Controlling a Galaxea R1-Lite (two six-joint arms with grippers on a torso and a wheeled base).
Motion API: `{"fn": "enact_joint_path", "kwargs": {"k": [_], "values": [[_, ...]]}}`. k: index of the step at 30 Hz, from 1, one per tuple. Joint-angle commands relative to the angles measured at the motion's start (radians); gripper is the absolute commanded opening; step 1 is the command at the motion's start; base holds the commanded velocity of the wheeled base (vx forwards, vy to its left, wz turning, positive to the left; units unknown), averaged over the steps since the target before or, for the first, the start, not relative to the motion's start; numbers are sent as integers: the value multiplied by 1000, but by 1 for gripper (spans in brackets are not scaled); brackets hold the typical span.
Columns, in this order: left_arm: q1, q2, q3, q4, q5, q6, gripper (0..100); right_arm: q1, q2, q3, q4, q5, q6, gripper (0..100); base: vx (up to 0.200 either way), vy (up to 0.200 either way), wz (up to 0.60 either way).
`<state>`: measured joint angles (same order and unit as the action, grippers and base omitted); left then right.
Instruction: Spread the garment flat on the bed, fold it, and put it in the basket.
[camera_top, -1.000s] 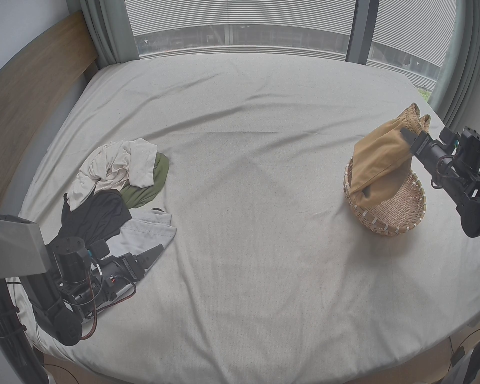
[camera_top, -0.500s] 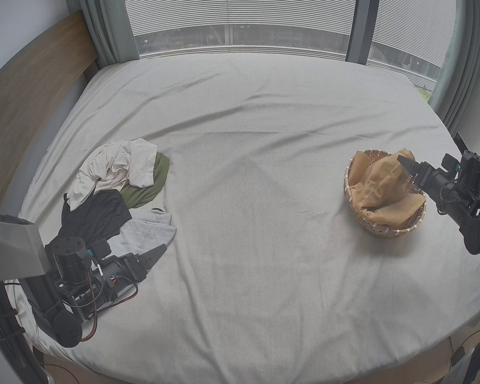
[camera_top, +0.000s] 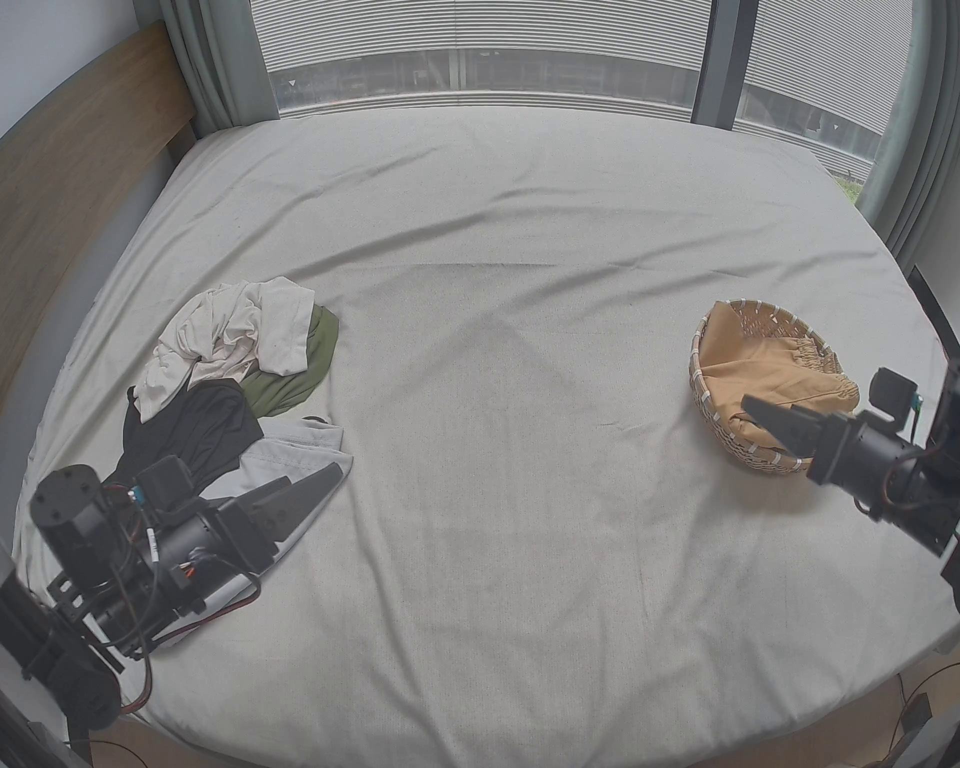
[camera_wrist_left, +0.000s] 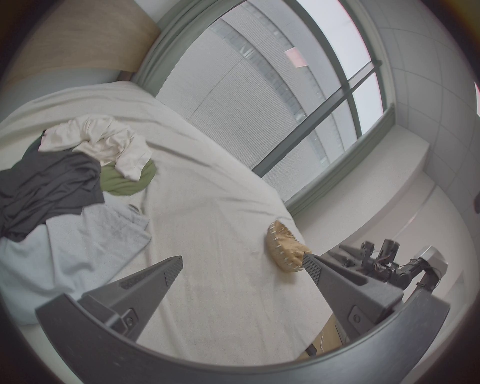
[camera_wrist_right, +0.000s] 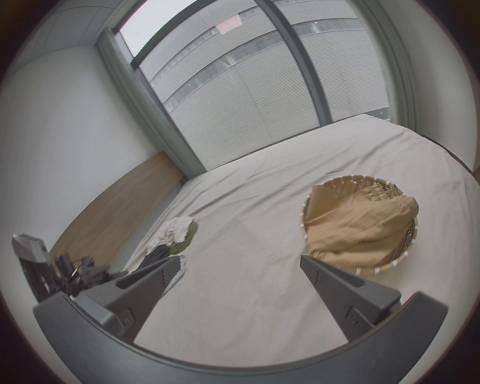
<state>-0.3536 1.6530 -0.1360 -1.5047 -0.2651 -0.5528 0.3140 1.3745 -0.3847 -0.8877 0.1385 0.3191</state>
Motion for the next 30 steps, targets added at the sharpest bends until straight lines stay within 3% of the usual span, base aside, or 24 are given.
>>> {"fn": "enact_joint_path", "kwargs": {"k": [1,4,7,8,11,13,15,18,19,21,24,26,30], "values": [[61,-323,111,162,-19,155,100,135,-348,245,18,-92,-40,100,0,0,0],[154,-418,136,319,-23,320,100,96,-503,331,35,-105,-61,100,0,0,0],[189,-562,136,451,-17,327,100,-32,-681,379,156,-92,-69,100,0,0,0],[189,-568,136,457,-17,327,100,-36,-690,380,164,-91,-69,100,0,0,0],[194,-737,136,627,9,327,100,-145,-919,375,392,-46,-78,100,0,0,0],[197,-803,136,692,27,327,100,-185,-994,368,467,-43,-84,100,0,0,0],[212,-955,136,854,53,324,100,-271,-1140,365,635,-39,-111,100,0,0,0],[231,-1118,134,1023,47,323,100,-340,-1285,366,774,-30,-184,100,0,0,0],[231,-1127,134,1031,47,323,100,-343,-1295,366,782,-31,-189,100,0,0,0],[232,-1282,133,1170,47,326,100,-337,-1347,377,849,-63,-265,100,0,0,0],[236,-1455,136,1333,52,338,100,-329,-1353,377,846,-163,-287,100,0,0,0],[236,-1576,128,1469,63,382,100,-328,-1355,379,846,-163,-293,100,0,0,0],[246,-1556,136,1437,198,421,100,-328,-1355,375,855,-103,-295,100,0,0,0]]}}
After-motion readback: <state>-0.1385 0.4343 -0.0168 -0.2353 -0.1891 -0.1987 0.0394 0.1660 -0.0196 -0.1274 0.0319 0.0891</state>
